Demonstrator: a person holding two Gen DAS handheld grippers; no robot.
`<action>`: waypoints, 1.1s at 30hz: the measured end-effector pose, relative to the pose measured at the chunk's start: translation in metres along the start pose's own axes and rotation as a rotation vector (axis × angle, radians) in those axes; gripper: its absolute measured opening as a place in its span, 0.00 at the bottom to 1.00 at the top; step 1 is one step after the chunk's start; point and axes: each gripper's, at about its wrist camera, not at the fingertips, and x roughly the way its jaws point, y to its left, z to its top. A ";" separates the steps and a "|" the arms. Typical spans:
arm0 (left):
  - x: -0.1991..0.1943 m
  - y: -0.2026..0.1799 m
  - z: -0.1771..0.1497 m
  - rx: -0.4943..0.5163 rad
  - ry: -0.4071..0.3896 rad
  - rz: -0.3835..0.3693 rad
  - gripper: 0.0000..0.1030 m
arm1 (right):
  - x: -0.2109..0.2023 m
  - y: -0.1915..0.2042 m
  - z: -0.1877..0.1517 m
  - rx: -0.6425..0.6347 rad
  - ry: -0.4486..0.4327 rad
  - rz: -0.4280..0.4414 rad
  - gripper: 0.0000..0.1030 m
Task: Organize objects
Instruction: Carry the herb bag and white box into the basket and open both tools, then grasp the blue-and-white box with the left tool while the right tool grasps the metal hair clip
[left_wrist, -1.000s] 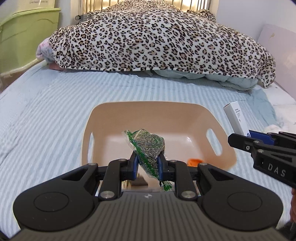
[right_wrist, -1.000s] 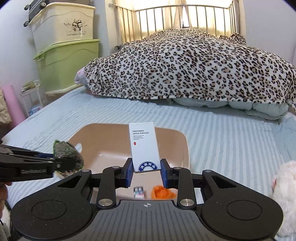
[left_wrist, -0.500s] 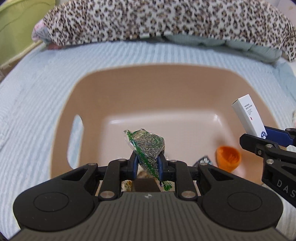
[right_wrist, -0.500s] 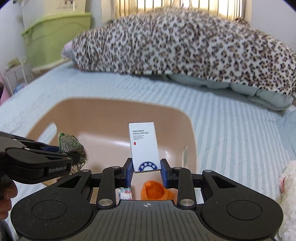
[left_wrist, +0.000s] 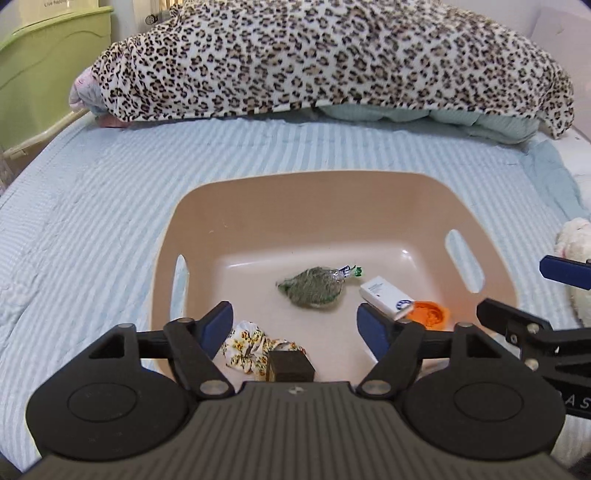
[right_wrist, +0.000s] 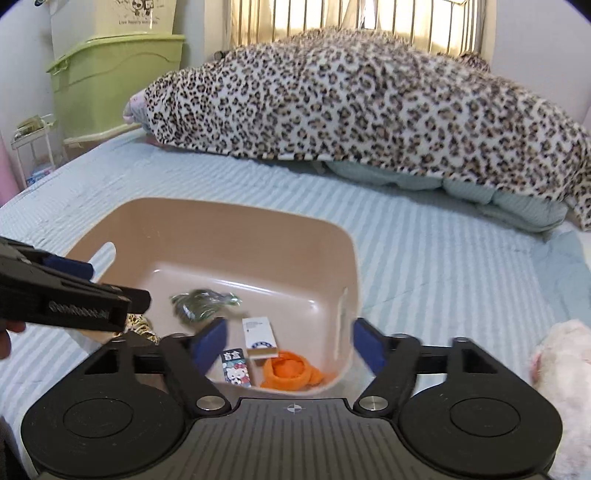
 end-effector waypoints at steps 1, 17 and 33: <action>-0.005 -0.001 -0.001 -0.002 0.001 -0.005 0.79 | -0.005 -0.001 -0.002 0.001 -0.004 0.001 0.86; -0.021 -0.011 -0.061 0.030 0.068 -0.020 0.80 | -0.023 -0.008 -0.061 -0.010 0.085 -0.059 1.00; 0.044 -0.027 -0.085 -0.089 0.179 -0.065 0.80 | 0.016 -0.020 -0.097 0.029 0.161 -0.079 1.00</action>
